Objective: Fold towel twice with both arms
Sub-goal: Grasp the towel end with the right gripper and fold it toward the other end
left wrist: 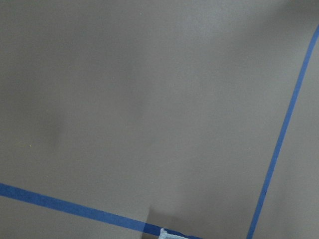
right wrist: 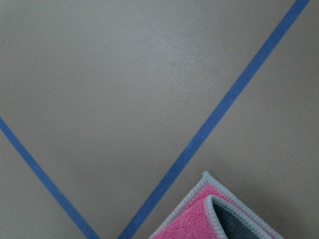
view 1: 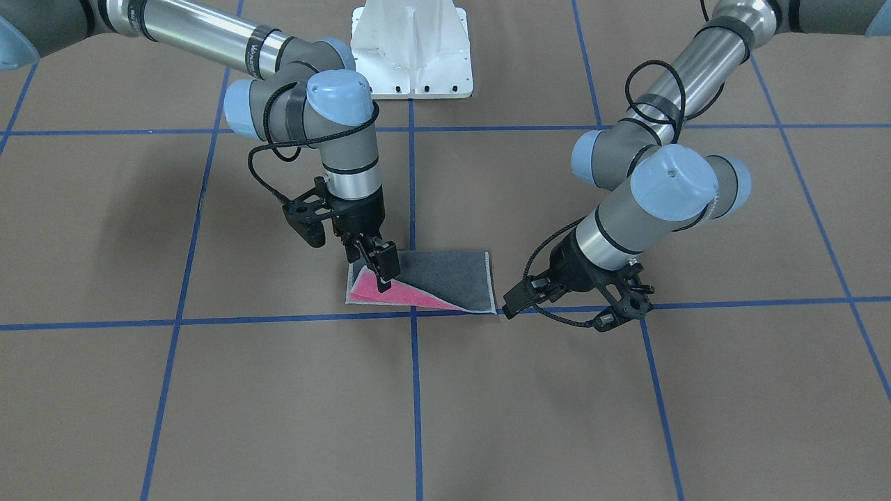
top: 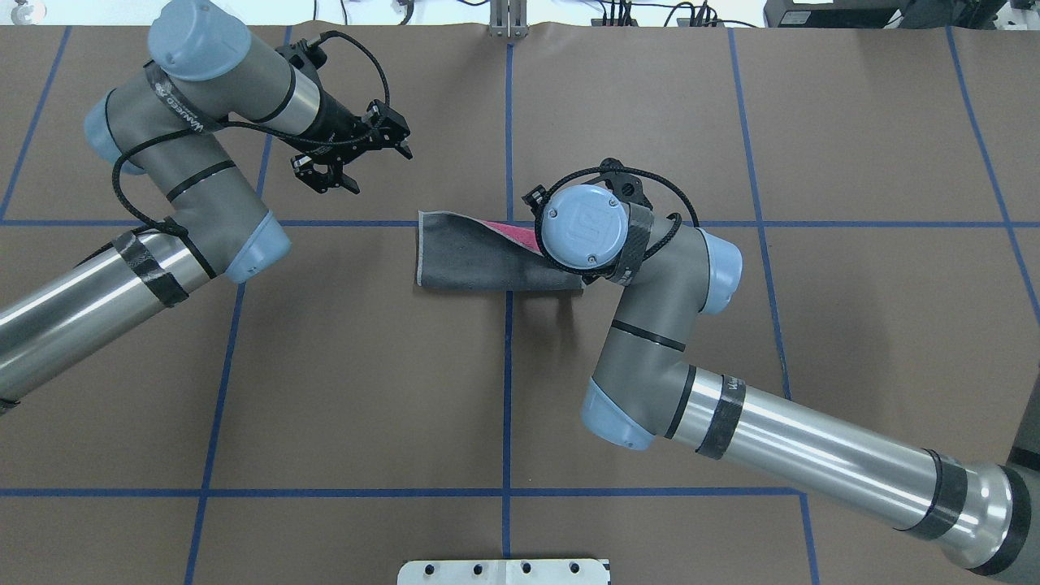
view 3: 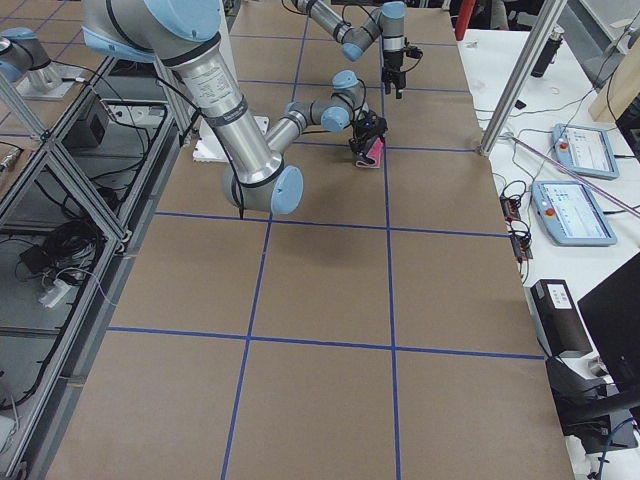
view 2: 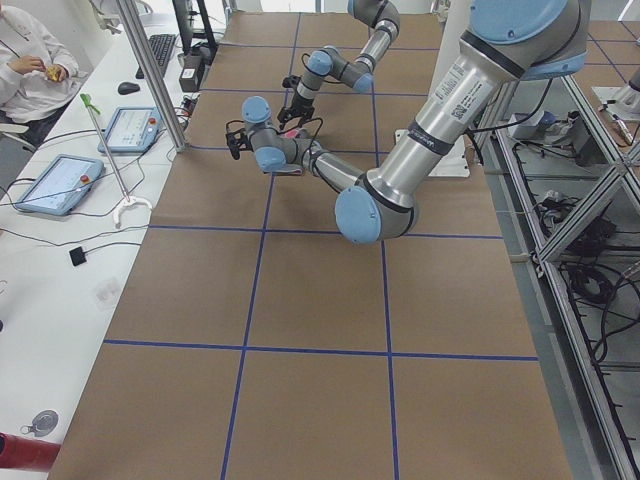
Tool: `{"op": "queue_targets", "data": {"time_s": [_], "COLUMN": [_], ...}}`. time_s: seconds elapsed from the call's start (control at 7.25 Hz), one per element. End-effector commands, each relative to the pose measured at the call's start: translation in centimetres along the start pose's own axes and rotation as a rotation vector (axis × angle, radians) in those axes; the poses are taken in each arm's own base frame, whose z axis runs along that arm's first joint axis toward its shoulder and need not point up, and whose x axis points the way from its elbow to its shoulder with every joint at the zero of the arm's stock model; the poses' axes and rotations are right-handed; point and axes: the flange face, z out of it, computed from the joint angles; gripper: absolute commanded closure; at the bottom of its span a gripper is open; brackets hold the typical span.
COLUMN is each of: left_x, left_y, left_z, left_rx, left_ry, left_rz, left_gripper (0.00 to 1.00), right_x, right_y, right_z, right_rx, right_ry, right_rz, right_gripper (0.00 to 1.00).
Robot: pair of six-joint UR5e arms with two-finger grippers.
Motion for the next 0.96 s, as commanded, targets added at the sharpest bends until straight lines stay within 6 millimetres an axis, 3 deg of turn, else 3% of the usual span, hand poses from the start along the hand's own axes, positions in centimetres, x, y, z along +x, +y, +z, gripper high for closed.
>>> {"op": "queue_targets", "data": {"time_s": [0.0,0.69,0.83], "left_x": [-0.3,-0.7,-0.8], "left_y": [0.0,0.0,0.0], "left_z": [0.0,0.2,0.2], "left_rx": [0.000,0.000,0.000], "left_ry": [-0.002,-0.007,-0.008], "left_rz": [-0.002,-0.002,-0.003], "left_gripper": [0.00,0.00,0.00], "right_x": [0.8,-0.2,-0.1], "right_y": [0.6,0.8,0.6], "right_z": [0.7,0.3,1.4], "right_rx": [0.004,0.020,0.049], "right_ry": [0.016,-0.009,-0.003], "right_rz": [-0.017,-0.015,-0.017], "right_gripper": [0.02,0.05,0.04]}}
